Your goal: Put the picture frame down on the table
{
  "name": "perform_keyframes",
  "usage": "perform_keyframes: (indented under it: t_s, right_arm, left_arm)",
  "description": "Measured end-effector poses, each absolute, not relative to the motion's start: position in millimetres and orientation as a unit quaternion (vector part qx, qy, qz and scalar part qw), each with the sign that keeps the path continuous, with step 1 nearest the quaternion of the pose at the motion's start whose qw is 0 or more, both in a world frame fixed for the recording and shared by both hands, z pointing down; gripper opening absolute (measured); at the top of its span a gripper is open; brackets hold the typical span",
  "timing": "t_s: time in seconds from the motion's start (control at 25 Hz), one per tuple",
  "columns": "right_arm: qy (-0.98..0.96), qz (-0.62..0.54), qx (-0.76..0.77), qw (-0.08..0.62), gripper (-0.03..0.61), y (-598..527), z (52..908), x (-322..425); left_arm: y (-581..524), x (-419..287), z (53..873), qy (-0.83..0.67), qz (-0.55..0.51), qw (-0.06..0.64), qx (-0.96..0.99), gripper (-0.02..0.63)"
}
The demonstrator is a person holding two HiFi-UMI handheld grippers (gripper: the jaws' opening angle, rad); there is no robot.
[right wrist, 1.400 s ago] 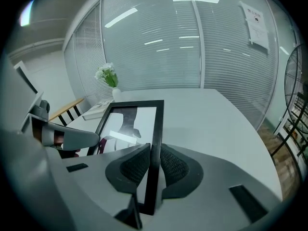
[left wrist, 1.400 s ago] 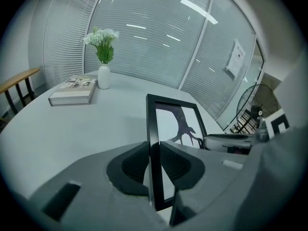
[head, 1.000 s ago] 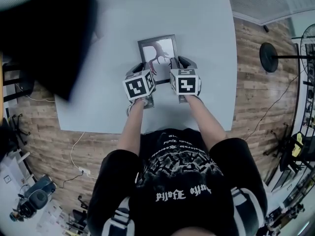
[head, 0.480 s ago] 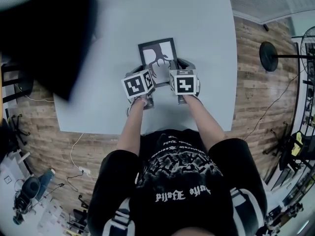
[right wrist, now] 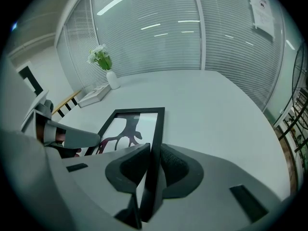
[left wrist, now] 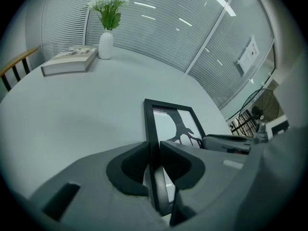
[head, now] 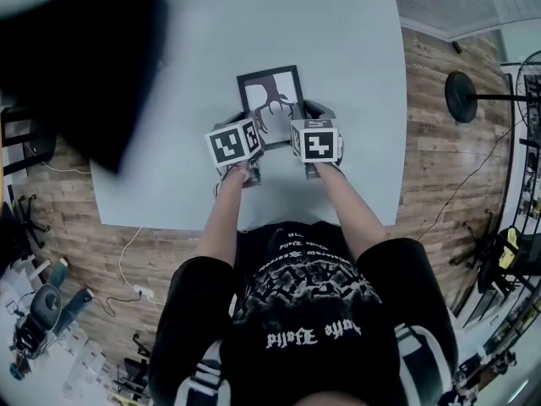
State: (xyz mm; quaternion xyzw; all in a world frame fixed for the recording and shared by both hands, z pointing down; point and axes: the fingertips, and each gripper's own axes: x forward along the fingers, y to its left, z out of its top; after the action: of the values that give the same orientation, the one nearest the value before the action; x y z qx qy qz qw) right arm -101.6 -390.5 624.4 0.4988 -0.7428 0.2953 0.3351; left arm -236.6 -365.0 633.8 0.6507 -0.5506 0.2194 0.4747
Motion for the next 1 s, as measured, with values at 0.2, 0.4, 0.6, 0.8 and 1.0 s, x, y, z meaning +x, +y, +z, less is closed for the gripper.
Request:
perform_keyframes:
  t_s: [0.2,0.4,0.6,0.8,1.0]
  right_arm:
    - [-0.748,0.299,0.494,0.326,0.080,-390.8,624.3,-97.8]
    - [-0.762,0.286,0.499,0.297,0.100,-387.9,608.2,-98.2]
    - [-0.779,0.262,0.499,0.275,0.100,-383.4,583.9,-98.3]
    - [-0.790,0.236,0.506,0.253,0.095,-378.8,558.3,-94.3]
    - [-0.803,0.206,0.507,0.237,0.087,-371.5,530.7,-92.5]
  left_arm:
    - [-365.1,-234.4,633.8,-0.554,0.204,0.466,0.659,0.087]
    - [-361.6,-244.5,626.0,-0.564,0.185,0.454,0.665,0.155]
    - [-360.6,-246.5,600.0,-0.569,0.163,0.422,0.687,0.153]
    - [-355.0,-243.8,571.1,-0.576,0.154,0.372,0.711,0.150]
    - [-344.4,-241.7,540.7,-0.578,0.150,0.321,0.735,0.146]
